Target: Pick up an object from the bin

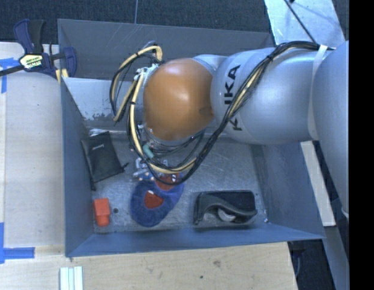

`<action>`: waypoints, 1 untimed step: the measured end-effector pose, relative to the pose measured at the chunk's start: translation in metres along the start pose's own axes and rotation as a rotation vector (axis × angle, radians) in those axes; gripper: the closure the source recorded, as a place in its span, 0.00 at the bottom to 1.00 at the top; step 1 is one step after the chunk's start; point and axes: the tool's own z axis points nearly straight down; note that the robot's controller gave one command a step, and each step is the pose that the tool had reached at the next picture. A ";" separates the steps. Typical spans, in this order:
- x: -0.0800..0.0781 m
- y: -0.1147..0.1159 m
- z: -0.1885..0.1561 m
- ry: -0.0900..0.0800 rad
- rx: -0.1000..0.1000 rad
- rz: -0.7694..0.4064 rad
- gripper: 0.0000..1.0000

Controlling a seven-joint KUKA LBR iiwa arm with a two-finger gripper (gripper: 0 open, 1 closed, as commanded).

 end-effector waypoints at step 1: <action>-0.001 -0.001 -0.033 0.000 -0.001 0.004 1.00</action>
Offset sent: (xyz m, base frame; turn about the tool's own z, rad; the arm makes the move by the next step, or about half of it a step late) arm -0.0001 0.0000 0.0305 0.0000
